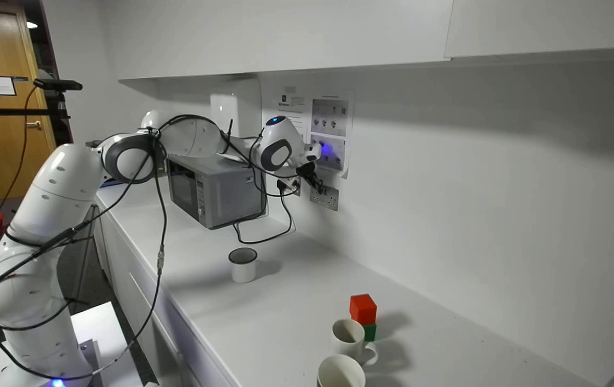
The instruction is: Flip the switch on the socket
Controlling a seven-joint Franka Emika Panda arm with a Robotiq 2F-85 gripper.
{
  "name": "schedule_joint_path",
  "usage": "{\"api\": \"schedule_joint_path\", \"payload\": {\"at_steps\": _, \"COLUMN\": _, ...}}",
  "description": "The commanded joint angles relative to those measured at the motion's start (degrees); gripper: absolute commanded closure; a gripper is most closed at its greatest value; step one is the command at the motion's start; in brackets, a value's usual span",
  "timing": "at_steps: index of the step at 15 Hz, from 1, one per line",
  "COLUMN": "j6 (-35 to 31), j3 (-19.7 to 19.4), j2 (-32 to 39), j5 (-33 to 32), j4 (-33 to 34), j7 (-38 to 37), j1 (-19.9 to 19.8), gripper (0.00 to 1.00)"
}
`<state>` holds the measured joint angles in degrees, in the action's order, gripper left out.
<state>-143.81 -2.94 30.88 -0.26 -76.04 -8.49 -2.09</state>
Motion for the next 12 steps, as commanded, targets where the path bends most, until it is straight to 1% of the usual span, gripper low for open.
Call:
{"api": "schedule_joint_path", "payload": {"at_steps": 1, "j6": 1.60, "j3": 0.44, "j2": 2.35, "j5": 0.91, "j4": 5.11, "j7": 2.14, "j1": -0.77, "gripper": 1.00}}
{"api": "schedule_joint_path", "payload": {"at_steps": 12, "j6": 1.98, "j3": 0.73, "j2": 2.74, "j5": 1.55, "j4": 6.55, "j7": 2.31, "j1": -1.13, "gripper": 1.00}}
